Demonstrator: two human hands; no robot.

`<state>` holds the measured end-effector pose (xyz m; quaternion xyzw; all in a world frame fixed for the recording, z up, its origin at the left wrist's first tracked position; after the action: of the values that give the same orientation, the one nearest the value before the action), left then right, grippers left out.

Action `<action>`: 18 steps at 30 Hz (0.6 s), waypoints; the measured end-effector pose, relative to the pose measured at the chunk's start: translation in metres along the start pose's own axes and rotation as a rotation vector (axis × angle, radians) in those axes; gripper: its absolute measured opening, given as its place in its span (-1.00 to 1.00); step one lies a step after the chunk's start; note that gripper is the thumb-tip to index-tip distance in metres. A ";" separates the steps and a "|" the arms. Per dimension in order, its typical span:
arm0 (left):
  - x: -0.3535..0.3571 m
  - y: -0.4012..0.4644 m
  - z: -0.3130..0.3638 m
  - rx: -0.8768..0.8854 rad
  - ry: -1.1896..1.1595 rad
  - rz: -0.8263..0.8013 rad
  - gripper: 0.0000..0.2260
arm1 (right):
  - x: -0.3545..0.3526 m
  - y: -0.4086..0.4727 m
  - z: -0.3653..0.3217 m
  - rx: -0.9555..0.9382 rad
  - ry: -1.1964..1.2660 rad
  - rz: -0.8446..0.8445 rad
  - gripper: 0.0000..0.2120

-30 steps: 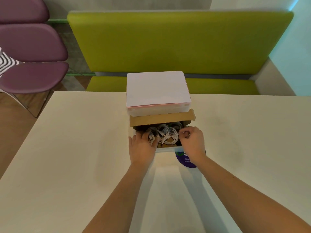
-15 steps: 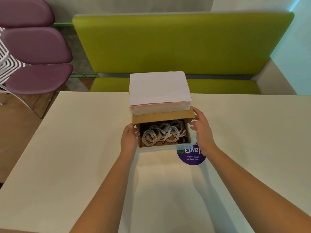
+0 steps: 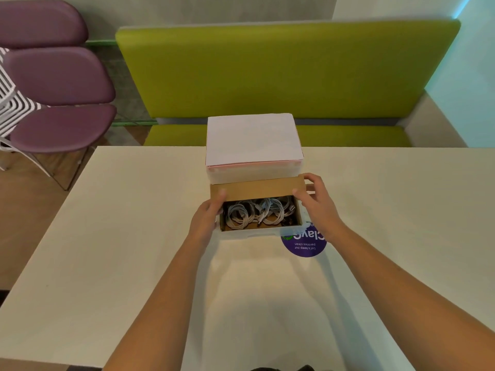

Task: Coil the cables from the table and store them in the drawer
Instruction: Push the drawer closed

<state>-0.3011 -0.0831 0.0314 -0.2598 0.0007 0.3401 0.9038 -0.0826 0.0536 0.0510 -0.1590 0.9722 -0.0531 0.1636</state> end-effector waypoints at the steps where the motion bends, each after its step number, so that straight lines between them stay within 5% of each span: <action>1: -0.002 0.001 -0.003 0.008 0.034 0.013 -0.14 | 0.000 0.000 -0.001 0.005 -0.007 -0.008 -0.65; 11: 0.001 0.006 -0.001 0.087 0.063 -0.005 -0.07 | -0.005 0.009 0.011 0.091 -0.027 -0.114 -0.68; 18: 0.002 0.012 -0.003 0.079 0.083 0.008 -0.23 | 0.001 0.007 0.019 0.099 -0.077 -0.105 -0.66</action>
<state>-0.3060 -0.0753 0.0228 -0.2377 0.0526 0.3323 0.9112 -0.0789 0.0589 0.0319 -0.2033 0.9517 -0.1033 0.2057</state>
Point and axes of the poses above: each hand's wrist, its own y-axis towards the middle knuckle, its own x-axis out of the palm, z = x × y, the point moved 4 cm from there along y, towards the middle knuckle, and after that the axes turned 6 degrees about z, right-handed, at the moved point
